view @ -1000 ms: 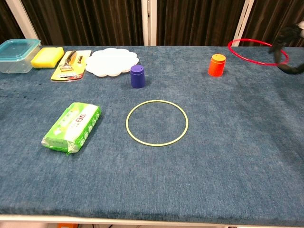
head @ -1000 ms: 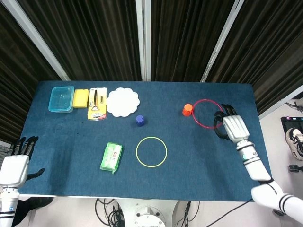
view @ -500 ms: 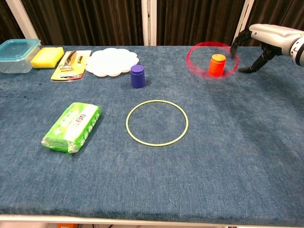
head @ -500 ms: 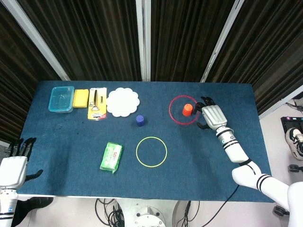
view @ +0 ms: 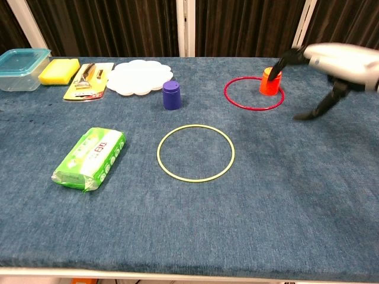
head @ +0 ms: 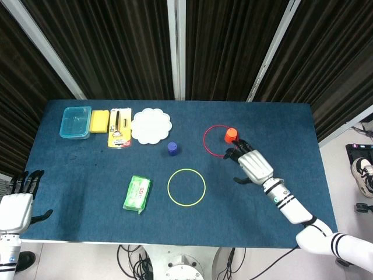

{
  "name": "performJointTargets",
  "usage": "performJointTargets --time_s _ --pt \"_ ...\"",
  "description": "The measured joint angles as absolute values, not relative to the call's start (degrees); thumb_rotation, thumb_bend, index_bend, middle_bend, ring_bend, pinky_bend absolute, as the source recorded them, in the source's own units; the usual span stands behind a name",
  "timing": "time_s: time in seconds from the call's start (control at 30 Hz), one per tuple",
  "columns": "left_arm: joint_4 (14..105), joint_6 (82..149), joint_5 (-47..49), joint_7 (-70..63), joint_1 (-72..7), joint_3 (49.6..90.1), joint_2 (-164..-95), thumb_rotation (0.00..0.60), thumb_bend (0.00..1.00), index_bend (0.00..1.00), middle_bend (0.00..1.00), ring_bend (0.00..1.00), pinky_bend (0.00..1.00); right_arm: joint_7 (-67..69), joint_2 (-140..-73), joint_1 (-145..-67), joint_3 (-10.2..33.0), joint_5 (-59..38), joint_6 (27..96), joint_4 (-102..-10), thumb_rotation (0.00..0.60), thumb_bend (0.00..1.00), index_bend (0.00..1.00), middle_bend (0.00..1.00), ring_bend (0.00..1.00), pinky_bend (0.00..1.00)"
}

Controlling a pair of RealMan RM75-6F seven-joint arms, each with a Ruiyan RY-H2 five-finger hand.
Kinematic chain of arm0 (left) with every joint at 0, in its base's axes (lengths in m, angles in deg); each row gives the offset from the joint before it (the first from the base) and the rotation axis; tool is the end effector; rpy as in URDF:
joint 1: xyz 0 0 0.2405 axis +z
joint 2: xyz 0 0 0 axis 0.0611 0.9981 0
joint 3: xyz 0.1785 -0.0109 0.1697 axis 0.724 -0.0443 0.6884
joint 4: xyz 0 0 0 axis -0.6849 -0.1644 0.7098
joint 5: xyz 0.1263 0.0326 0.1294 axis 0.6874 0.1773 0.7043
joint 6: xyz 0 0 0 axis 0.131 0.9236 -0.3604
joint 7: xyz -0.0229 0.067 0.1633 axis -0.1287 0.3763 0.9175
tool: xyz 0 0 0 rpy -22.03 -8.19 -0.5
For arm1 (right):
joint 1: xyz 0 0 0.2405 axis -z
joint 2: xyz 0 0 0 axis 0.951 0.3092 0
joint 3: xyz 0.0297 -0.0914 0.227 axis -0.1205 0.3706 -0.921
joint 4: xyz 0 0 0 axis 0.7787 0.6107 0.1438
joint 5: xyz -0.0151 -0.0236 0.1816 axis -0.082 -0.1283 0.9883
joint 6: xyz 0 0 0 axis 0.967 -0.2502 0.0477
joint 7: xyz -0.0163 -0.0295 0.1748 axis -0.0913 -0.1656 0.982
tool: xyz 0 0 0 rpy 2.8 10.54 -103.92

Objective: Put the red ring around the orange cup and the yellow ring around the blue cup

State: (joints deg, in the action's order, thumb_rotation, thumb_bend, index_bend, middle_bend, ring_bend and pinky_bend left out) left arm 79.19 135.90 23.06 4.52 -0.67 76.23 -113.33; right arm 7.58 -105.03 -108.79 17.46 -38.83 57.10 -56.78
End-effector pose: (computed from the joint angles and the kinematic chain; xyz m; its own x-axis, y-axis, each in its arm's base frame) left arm -0.3017 0.2050 0.1631 0.4867 0.0431 0.8725 0.8716 0.0428 -0.4883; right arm -0.1724 -0.3441 0.0312 0.4429 -0.2239 0.8682 -0.8013 -0.5333 0.2712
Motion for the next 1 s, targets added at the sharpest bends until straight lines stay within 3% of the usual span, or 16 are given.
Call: performJointTargets --time_s 0.17,0.57,1.0 --pt "79.0 136.3 23.1 4.2 -0.2 76.5 -113.4 0.600 0.09 0.06 0.06 0.00 0.00 5.3 -105.9 -110.0 21.3 -43.6 56.5 -59.2 0.600 0.17 0.37 0.22 0.00 0.00" --pt "78.3 136.8 23.1 3.2 0.4 76.6 -113.6 0.600 0.09 0.06 0.06 0.00 0.00 3.2 -114.0 -114.0 21.6 -43.7 51.7 -53.8 0.600 0.27 0.46 0.22 0.00 0.00" --pt "77.3 136.1 22.7 2.3 0.3 76.4 -113.9 0.600 0.09 0.06 0.06 0.00 0.00 3.9 -118.6 -115.5 22.0 -43.0 51.7 -48.3 0.600 0.31 0.53 0.23 0.00 0.00"
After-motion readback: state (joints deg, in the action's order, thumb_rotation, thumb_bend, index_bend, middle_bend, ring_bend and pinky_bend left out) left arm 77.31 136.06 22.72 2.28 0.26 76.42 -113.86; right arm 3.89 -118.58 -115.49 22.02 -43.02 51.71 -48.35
